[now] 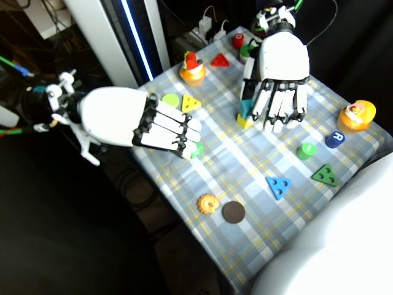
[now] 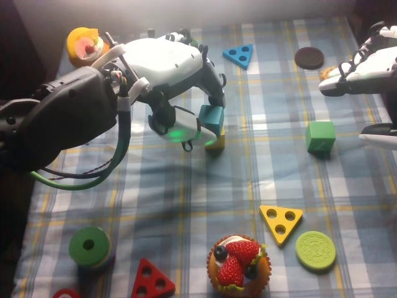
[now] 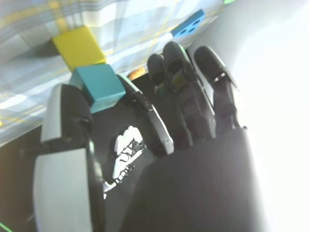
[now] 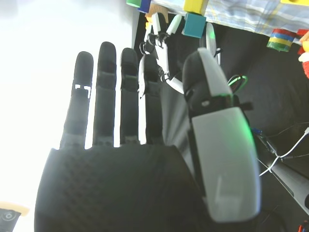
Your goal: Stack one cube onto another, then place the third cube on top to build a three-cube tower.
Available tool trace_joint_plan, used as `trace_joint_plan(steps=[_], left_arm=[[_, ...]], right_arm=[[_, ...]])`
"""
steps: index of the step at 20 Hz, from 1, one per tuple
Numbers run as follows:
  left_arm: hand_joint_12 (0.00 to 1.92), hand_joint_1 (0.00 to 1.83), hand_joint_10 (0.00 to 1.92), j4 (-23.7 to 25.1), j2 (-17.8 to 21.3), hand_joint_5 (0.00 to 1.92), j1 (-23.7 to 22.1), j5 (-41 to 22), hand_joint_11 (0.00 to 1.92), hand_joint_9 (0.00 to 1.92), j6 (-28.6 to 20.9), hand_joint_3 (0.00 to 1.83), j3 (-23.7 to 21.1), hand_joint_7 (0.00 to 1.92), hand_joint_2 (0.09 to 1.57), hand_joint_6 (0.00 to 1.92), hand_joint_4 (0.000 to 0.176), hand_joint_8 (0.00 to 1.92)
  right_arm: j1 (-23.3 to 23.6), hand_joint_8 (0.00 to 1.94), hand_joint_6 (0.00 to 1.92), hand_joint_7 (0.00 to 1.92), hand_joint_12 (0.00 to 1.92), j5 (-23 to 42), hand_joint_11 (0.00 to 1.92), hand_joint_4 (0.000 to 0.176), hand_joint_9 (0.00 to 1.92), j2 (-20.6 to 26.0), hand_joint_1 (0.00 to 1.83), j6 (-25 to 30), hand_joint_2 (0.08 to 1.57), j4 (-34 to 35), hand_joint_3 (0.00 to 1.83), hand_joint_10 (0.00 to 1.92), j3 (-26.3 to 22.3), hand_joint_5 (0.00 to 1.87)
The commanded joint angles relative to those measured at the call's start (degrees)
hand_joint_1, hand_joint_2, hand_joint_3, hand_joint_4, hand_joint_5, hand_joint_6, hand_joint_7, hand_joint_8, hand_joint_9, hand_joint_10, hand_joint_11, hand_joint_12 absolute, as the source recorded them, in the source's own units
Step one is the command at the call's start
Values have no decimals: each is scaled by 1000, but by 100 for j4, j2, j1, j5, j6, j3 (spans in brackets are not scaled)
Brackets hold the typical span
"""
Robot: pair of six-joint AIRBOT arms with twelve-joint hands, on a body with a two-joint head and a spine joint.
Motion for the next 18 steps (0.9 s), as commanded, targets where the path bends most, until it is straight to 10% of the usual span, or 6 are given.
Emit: trace_joint_plan(steps=[1,8,11,15,18], left_arm=[[924,861,0,76,-6,868,-80,-563,0,600,4,1,26,660,1015,3,99,0],[921,871,0,36,43,771,-35,-639,0,569,4,0,-45,607,995,0,114,0],[963,808,1,157,359,494,123,-1129,0,549,-285,0,-426,509,915,0,165,0],[230,632,1,747,1043,180,487,-2317,0,139,-1259,0,-1159,203,879,5,176,4],[171,651,0,849,1524,198,893,-3212,0,113,-1630,1,-1642,138,846,0,176,0]], right_arm=[[68,2,1,616,1082,674,110,0,592,-7,815,29,1205,131,0,4,23,586],[68,0,0,610,1103,675,96,0,589,-7,844,34,1194,132,0,1,22,579],[123,0,0,578,1131,676,41,0,545,-66,847,35,1181,152,0,0,41,555],[273,0,1,567,1066,495,34,0,521,-243,864,65,1082,127,0,1,170,562],[528,2,2,581,1179,106,33,0,531,-441,782,65,1005,-50,0,5,300,585]])
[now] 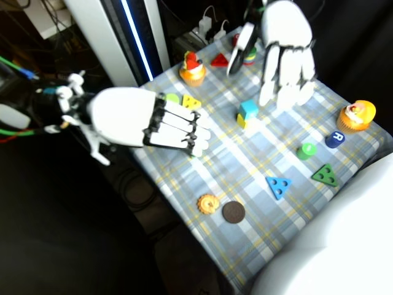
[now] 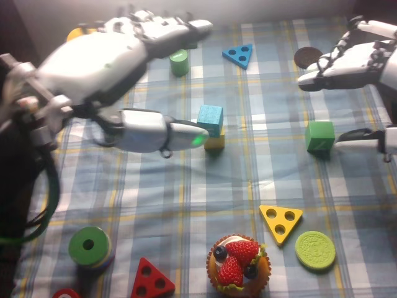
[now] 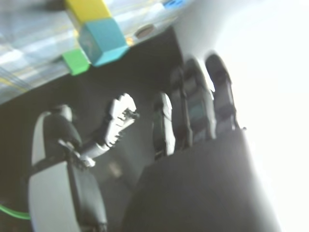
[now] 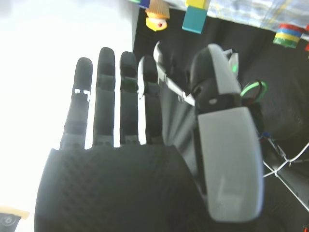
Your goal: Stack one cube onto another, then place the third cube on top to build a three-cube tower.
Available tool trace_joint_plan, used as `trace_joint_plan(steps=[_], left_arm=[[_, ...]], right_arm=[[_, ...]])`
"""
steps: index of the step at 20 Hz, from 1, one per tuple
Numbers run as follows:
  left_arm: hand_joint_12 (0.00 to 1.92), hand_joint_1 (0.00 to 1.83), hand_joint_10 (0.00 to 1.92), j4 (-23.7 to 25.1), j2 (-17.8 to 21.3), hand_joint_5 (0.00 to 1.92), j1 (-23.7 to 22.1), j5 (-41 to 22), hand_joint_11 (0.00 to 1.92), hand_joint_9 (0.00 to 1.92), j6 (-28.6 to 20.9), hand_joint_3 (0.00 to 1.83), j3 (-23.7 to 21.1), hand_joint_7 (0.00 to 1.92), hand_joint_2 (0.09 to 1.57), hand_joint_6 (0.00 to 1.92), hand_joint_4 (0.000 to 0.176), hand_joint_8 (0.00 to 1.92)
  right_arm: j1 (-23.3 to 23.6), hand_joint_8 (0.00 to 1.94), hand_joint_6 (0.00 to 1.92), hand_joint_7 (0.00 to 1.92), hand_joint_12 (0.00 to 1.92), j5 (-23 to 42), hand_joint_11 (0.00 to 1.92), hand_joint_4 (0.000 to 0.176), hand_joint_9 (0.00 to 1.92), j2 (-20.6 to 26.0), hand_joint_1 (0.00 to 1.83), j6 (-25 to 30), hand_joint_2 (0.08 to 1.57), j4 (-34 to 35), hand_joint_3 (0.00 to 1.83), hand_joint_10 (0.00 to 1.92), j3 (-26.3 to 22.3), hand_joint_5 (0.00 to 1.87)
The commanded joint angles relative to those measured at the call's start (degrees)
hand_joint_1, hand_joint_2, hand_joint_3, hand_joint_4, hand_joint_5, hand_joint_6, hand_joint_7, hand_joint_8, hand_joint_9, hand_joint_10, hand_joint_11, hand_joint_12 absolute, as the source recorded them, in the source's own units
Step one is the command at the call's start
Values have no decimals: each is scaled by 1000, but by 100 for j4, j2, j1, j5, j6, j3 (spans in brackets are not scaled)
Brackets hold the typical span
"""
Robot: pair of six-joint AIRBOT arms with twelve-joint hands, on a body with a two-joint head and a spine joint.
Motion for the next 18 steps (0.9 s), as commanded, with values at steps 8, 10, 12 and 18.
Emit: trace_joint_plan(steps=[8,10,12,18], left_arm=[[167,638,8,-158,390,214,617,-1852,0,171,-207,0,-465,201,823,1,176,7],[211,632,2,-208,420,220,695,-1925,0,190,-238,1,-501,216,805,0,176,1],[310,650,2,-249,427,242,728,-1933,0,219,-241,0,-514,234,804,0,176,0],[316,609,3,-279,427,254,770,-1964,0,234,-256,1,-532,246,820,0,176,3]], right_arm=[[346,12,11,625,979,-588,208,0,611,-580,875,9,921,-5,2,22,525,637],[426,5,5,636,1023,-756,220,0,627,-697,837,-22,935,-5,1,17,639,672],[490,1,5,638,1062,-880,173,0,620,-791,843,-76,934,13,0,5,730,692],[566,4,7,671,1144,-1147,144,0,650,-851,962,-392,940,168,1,15,818,762]])
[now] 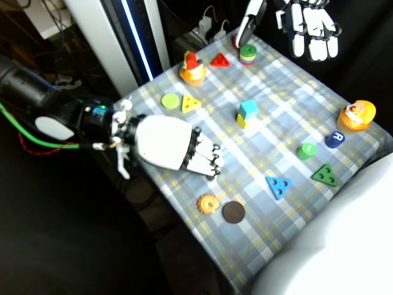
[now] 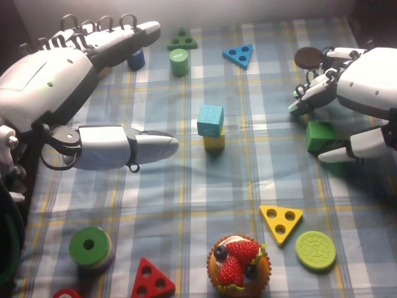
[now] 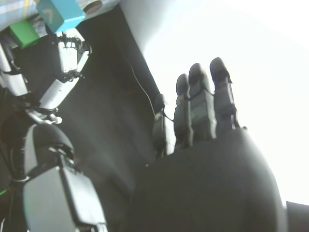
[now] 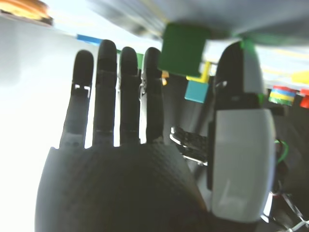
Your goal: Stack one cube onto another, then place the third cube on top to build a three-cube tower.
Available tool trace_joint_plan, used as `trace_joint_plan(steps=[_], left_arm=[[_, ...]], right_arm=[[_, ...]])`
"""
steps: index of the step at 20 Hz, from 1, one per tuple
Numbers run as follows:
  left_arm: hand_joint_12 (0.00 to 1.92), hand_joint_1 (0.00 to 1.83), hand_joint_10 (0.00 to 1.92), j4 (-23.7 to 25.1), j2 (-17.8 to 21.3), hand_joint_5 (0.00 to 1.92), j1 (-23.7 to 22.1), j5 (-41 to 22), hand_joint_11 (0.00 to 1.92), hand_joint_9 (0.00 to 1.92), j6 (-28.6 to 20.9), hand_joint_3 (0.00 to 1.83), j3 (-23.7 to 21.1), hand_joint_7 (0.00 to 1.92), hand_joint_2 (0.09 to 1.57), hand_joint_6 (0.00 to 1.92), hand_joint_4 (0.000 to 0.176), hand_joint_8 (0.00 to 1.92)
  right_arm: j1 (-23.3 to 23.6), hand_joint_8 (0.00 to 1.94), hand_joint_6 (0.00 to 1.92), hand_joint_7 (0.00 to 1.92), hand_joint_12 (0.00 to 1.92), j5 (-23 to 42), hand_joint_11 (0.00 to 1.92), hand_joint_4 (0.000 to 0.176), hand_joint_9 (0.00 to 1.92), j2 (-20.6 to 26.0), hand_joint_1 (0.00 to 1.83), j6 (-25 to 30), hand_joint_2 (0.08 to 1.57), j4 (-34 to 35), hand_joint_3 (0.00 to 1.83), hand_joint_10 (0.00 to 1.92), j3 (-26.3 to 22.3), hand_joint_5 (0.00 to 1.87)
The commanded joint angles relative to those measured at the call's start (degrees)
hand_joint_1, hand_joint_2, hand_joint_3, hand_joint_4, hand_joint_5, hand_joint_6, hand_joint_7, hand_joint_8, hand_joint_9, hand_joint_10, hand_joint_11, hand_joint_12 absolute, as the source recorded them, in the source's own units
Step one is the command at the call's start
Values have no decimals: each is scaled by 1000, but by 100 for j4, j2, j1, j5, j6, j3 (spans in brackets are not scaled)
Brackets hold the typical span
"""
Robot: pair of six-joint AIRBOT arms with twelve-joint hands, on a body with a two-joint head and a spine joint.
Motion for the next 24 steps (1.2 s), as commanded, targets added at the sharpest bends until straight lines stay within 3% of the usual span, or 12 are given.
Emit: trace_joint_plan(steps=[1,6,9,12,13,14,15,16,18,21,23,24], left_arm=[[310,615,9,192,11,256,-40,-697,0,247,-40,1,-19,249,821,1,176,4],[340,598,2,162,12,259,-17,-704,0,248,-42,0,-26,257,820,2,176,2],[347,596,1,145,11,267,-9,-705,0,257,-42,0,-32,270,821,1,176,2],[368,634,2,137,22,275,1,-722,0,249,-42,0,-46,272,814,3,176,1],[370,624,2,137,28,277,6,-735,0,251,-42,0,-54,272,818,3,176,1],[348,613,1,136,31,273,9,-741,0,249,-42,0,-60,267,822,1,176,1],[344,622,2,133,31,276,10,-742,0,253,-42,0,-61,269,820,2,176,2],[314,609,1,126,31,265,11,-741,0,239,-42,0,-61,257,823,1,176,1],[321,628,2,105,31,266,16,-741,0,243,-42,0,-61,262,821,1,176,2],[352,612,3,40,44,274,45,-741,0,253,-42,2,-60,275,832,2,176,3],[388,611,3,0,70,266,91,-741,0,259,-42,0,-60,277,824,2,176,2],[388,639,2,-13,86,265,106,-725,0,258,-42,0,-60,274,816,2,176,0]], right_arm=[[78,4,6,679,1077,490,179,0,663,-8,970,-64,942,72,0,14,29,781],[78,18,17,749,1041,465,241,0,712,20,966,-64,933,74,0,23,9,867],[78,24,17,831,1177,465,298,0,810,46,1007,-64,917,73,0,59,-11,969],[78,38,9,921,1299,466,364,0,725,58,1065,-64,915,73,0,495,-17,1086],[78,55,465,953,1306,466,347,0,684,58,1127,-64,985,74,14,638,-17,1188],[78,61,678,959,1320,467,322,0,662,58,1134,-64,1026,74,6,699,-17,1142],[78,64,750,966,1340,467,306,0,661,55,1144,-66,1041,74,2,710,-17,1120],[78,73,764,985,1340,467,298,0,670,51,1166,-66,1043,73,1,712,-17,1118],[101,49,716,999,1235,470,340,0,755,51,1188,-66,1032,71,2,502,-18,1148],[349,24,723,972,1303,494,360,0,733,52,1184,-9,1038,-160,0,554,-60,1142],[660,7,716,953,1210,620,342,0,755,51,1176,373,1036,-669,0,341,-59,1148],[830,2,711,942,1221,675,166,0,728,41,1184,577,1034,-919,0,213,-52,1150]])
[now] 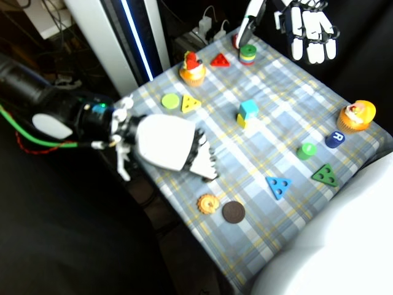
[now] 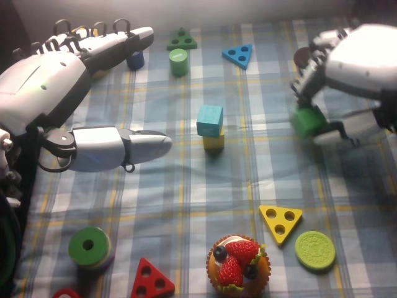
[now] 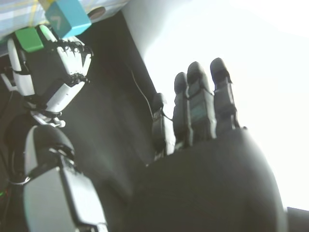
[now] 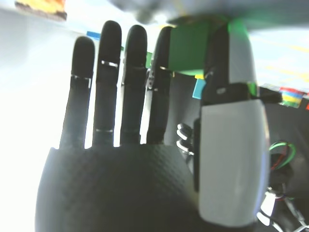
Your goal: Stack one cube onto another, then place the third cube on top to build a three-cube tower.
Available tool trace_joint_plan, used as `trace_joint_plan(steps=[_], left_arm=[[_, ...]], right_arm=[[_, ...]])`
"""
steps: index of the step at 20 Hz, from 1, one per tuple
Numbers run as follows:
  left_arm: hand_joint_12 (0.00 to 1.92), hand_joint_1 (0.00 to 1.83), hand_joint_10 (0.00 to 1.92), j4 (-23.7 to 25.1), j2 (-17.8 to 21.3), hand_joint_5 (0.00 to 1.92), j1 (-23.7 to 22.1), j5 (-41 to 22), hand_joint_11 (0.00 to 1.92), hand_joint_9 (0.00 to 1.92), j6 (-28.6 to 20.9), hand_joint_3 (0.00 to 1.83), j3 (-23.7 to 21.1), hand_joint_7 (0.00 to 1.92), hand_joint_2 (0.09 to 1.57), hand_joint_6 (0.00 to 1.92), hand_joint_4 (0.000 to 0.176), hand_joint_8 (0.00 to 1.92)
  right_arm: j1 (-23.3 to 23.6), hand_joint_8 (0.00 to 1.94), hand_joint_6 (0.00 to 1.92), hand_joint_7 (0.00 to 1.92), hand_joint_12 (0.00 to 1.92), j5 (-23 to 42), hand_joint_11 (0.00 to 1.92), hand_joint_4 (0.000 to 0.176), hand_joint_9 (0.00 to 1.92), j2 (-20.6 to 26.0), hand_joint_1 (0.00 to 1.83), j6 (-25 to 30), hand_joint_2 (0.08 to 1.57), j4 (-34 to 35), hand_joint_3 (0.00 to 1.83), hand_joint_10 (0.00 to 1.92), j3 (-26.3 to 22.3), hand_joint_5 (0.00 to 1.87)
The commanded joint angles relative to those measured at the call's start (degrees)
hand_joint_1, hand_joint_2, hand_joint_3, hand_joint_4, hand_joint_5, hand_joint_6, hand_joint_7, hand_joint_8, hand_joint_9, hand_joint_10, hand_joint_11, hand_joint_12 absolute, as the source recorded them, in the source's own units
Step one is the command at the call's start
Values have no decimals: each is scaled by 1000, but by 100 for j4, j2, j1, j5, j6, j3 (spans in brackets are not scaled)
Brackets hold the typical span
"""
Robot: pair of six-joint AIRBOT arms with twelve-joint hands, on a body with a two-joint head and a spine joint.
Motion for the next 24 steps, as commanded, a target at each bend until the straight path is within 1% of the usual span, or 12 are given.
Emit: trace_joint_plan(steps=[1,4,8,11,13,15,17,18,20,21,23,24], left_arm=[[363,640,0,160,49,263,-29,-623,0,253,-33,0,-21,267,823,0,176,0],[359,674,2,135,111,268,4,-541,0,259,-32,0,-7,275,816,2,176,3],[269,638,0,86,173,247,30,-326,0,200,-30,2,85,226,849,0,176,0],[290,683,6,7,173,260,14,-169,0,220,-22,0,197,232,831,5,176,3],[286,734,0,-26,169,267,-9,-95,0,201,-19,7,257,211,858,5,176,0],[325,776,0,-49,149,285,-44,-25,0,195,-17,5,320,202,869,7,176,1],[356,757,0,-52,108,298,-72,18,0,178,-7,4,365,196,882,4,166,0],[357,765,1,-55,91,299,-87,42,0,180,-2,3,385,200,882,3,165,2],[325,783,0,-57,86,303,-95,51,0,169,0,0,397,192,874,2,157,1],[376,772,2,-57,86,323,-95,51,0,179,1,0,398,203,877,4,149,2],[389,758,3,-59,87,324,-95,52,0,183,1,2,405,203,881,2,154,1],[390,775,1,-59,87,322,-99,52,0,178,1,0,409,200,876,1,158,0]], right_arm=[[186,10,745,965,1281,791,147,0,751,-31,1182,163,1040,-58,1,189,2,1131],[738,0,820,912,1055,877,215,0,764,-126,1172,651,1060,-857,0,85,105,1084],[1131,7,665,907,1074,971,229,0,775,-553,1192,1397,1030,-1603,0,36,459,1163],[1196,0,609,851,1086,969,43,0,635,-886,1196,1761,1020,-1840,1,0,778,1197],[1210,11,645,892,1215,964,71,0,712,-1023,1196,1856,1028,-1934,0,24,894,1175],[1212,2,644,857,1200,955,8,0,664,-1155,1194,1877,1027,-2001,0,5,982,1178],[1212,4,569,872,1255,942,147,0,756,-1244,1198,1877,1011,-2056,0,29,1041,1223],[1212,1,560,868,1259,931,157,0,763,-1297,1198,1877,1008,-2069,0,30,1077,1228],[1212,14,542,908,1298,896,145,0,792,-1376,1179,1877,1002,-2081,0,37,1138,1241],[1212,28,572,940,1512,866,66,0,794,-1420,1165,1877,1008,-2092,0,61,1176,1227],[1212,23,612,926,1490,825,35,0,766,-1455,1156,1877,1015,-2130,1,64,1204,1205],[1212,53,630,927,1499,806,46,0,685,-1472,1153,1877,1018,-2149,0,294,1217,1196]])
